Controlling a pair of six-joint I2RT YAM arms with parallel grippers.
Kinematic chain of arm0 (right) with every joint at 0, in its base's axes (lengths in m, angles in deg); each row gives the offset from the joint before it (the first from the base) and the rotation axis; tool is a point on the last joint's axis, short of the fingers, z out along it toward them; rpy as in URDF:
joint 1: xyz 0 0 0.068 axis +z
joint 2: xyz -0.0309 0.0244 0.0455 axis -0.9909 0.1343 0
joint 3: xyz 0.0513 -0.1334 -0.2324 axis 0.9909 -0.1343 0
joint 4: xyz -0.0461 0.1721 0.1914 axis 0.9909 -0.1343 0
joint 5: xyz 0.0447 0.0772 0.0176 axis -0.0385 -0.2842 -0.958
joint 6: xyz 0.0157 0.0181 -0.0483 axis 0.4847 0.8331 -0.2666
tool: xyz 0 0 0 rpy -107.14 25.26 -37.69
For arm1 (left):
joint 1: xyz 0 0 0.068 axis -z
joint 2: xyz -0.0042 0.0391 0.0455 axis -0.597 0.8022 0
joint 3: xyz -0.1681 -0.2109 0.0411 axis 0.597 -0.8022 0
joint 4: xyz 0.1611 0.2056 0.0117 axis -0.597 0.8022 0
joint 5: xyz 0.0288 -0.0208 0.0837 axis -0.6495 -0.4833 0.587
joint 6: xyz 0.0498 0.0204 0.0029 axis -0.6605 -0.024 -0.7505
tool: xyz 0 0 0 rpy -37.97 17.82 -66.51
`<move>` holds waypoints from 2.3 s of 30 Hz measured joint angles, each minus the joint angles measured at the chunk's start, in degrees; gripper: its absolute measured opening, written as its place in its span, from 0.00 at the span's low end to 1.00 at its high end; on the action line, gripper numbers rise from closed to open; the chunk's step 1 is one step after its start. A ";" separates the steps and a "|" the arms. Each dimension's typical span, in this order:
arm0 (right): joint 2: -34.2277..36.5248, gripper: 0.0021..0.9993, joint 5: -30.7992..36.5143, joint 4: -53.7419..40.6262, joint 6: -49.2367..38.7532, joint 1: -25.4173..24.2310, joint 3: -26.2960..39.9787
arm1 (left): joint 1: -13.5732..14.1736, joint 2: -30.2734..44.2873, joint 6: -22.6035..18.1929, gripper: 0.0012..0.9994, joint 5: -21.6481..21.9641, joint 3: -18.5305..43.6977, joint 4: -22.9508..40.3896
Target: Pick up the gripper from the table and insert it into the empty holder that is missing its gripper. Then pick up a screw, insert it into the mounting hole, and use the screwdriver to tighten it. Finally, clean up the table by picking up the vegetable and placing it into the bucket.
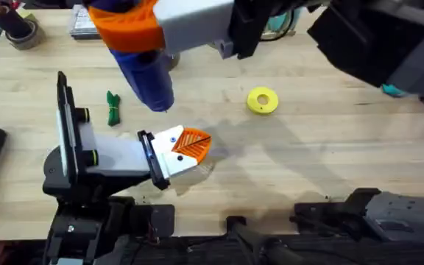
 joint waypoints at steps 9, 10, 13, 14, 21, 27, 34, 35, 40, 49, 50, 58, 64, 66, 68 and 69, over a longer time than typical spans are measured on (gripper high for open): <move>0.00 0.02 0.00 0.09 -0.01 0.04 -1.41 | 0.00 0.00 0.00 0.01 0.00 0.01 0.00; 0.00 0.02 0.00 0.12 -0.01 0.07 -1.60 | 0.00 0.00 0.00 0.01 0.00 0.01 -0.01; 0.00 0.02 0.01 0.12 -0.02 0.25 -2.11 | 0.00 0.00 0.00 0.01 0.00 0.01 0.00; 0.00 0.02 0.02 0.12 -0.03 0.37 -2.33 | 0.00 0.00 0.00 0.01 0.00 0.01 0.00; 0.00 0.02 0.02 1.66 -0.05 0.72 -3.44 | 0.00 0.00 0.00 0.01 0.00 0.01 0.00; 0.00 0.02 0.00 2.98 -0.03 0.83 -5.04 | 0.00 0.00 0.00 0.01 0.00 0.01 0.00; 0.00 0.02 0.00 3.04 -0.05 0.87 -5.59 | 0.00 0.00 0.00 0.01 0.00 0.01 0.00; 0.00 0.02 0.00 3.04 -0.03 0.92 -5.68 | 0.00 0.00 0.00 0.01 0.00 0.01 0.00; 0.00 0.02 0.00 3.33 -0.10 1.66 -6.46 | 0.00 0.00 0.00 0.01 0.00 0.01 0.00; 0.00 0.02 0.00 5.11 -0.91 1.97 -7.66 | 0.00 0.00 0.00 0.01 0.00 -0.01 0.00; 0.00 0.02 0.00 5.21 -0.91 1.97 -7.78 | 0.00 0.00 0.00 0.01 0.00 0.01 0.00; 0.00 0.02 0.00 5.49 -0.92 1.99 -8.32 | 0.00 0.00 0.00 0.01 0.00 0.01 0.00; 0.00 0.02 0.00 5.89 -1.09 1.99 -8.77 | 0.00 0.00 0.00 0.01 0.00 0.00 0.00; 0.00 0.02 0.00 5.86 -1.10 1.99 -9.07 | 0.00 0.00 0.00 0.01 0.00 -0.01 0.00; 0.00 0.02 0.00 5.84 -1.12 1.99 -9.18 | 0.00 0.00 0.00 0.01 0.00 0.01 0.00; 0.00 0.02 0.00 5.86 -1.12 2.01 -9.18 | 0.00 0.00 0.00 0.01 0.00 0.01 0.00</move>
